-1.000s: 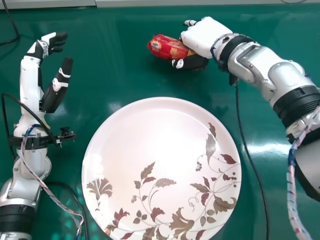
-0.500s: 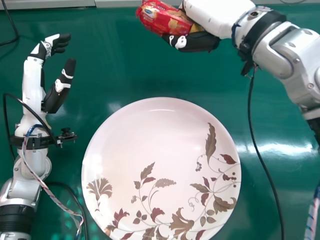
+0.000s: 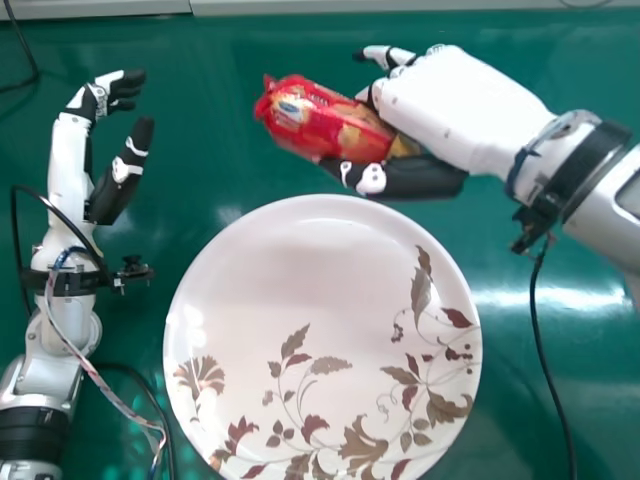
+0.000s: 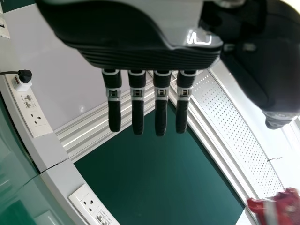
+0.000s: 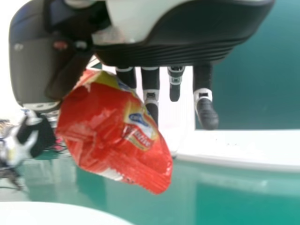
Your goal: Pick up biscuit and place it in the plate
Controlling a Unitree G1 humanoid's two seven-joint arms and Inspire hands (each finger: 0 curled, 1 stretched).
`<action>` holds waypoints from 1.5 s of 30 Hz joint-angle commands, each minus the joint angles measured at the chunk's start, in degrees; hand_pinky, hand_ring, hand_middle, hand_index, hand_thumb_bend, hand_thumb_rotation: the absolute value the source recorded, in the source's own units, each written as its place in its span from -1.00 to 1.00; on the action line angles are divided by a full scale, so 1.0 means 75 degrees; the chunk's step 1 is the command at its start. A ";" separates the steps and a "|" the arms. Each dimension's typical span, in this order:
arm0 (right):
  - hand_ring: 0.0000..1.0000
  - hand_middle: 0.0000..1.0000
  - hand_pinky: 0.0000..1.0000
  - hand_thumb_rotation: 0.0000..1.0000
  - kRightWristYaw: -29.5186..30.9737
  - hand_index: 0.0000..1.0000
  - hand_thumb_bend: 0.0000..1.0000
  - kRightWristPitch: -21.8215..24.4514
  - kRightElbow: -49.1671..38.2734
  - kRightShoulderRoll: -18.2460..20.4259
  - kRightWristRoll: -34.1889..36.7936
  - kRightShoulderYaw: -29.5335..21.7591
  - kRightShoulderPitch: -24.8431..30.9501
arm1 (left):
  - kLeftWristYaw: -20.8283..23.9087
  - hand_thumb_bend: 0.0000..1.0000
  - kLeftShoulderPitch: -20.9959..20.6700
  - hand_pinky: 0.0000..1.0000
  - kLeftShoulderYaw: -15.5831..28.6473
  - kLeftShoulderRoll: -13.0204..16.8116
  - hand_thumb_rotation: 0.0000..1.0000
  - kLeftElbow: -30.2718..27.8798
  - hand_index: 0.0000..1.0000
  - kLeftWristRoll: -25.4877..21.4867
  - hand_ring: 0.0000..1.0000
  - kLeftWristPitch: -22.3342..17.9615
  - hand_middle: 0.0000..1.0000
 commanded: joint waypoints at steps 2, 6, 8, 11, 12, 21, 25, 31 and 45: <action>-0.21 -0.12 -0.68 -1.00 -0.0348 0.00 0.03 -0.0308 -0.0463 0.0156 0.0281 -0.0322 0.0779 | -0.0052 0.82 0.0372 0.39 -0.0135 -0.0239 -0.17 0.0400 0.56 -0.0098 0.52 0.0027 0.56; -0.18 -0.12 -0.61 -1.00 -0.0244 -0.01 0.03 -0.0307 -0.0799 0.0298 0.0380 -0.0323 0.1464 | -0.0035 0.82 0.0338 0.36 -0.0135 -0.0196 -0.15 0.0380 0.54 -0.0015 0.51 0.0067 0.54; -0.19 -0.12 -0.62 -1.00 -0.0261 -0.01 0.03 -0.0373 -0.0911 0.0371 0.0396 -0.0275 0.1788 | -0.0067 0.82 0.0327 0.36 -0.0145 -0.0209 -0.16 0.0370 0.54 -0.0051 0.51 0.0068 0.54; -0.20 -0.09 -0.61 -1.00 -0.0213 -0.01 0.02 -0.0466 -0.1066 0.0453 0.0304 -0.0114 0.2289 | -0.0145 0.82 0.0326 0.40 -0.0149 -0.0227 -0.17 0.0372 0.53 -0.0137 0.52 0.0073 0.54; -0.20 -0.10 -0.61 -1.00 -0.0178 -0.01 0.02 -0.0468 -0.1117 0.0486 0.0259 -0.0048 0.2460 | -0.0150 0.83 0.0320 0.40 -0.0145 -0.0222 -0.18 0.0400 0.53 -0.0133 0.52 0.0055 0.55; -0.23 -0.12 -0.64 -1.00 0.0226 0.00 0.02 -0.0281 -0.1068 0.0643 0.0038 0.0511 0.2963 | -0.0128 0.82 0.0327 0.36 -0.0128 -0.0210 -0.18 0.0299 0.53 -0.0030 0.51 0.0146 0.55; -0.22 -0.14 -0.67 -1.00 0.0275 0.01 0.02 -0.0337 -0.1002 0.0671 -0.0001 0.0663 0.3022 | -0.0156 0.81 0.0325 0.37 -0.0135 -0.0221 -0.20 0.0315 0.53 -0.0072 0.51 0.0113 0.56; -0.22 -0.14 -0.68 -1.00 0.0344 0.01 0.02 -0.0436 -0.0961 0.0673 0.0096 0.0732 0.2953 | -0.0284 0.82 0.0358 0.40 -0.0126 -0.0263 -0.19 0.0269 0.55 -0.0229 0.54 0.0130 0.59; 0.55 0.68 0.22 0.03 0.0821 0.72 1.00 -0.0302 -0.0979 0.0449 0.1015 0.0349 0.2840 | -0.0279 0.80 0.0413 0.39 -0.0152 -0.0305 -0.20 0.0157 0.55 -0.0187 0.57 0.0234 0.63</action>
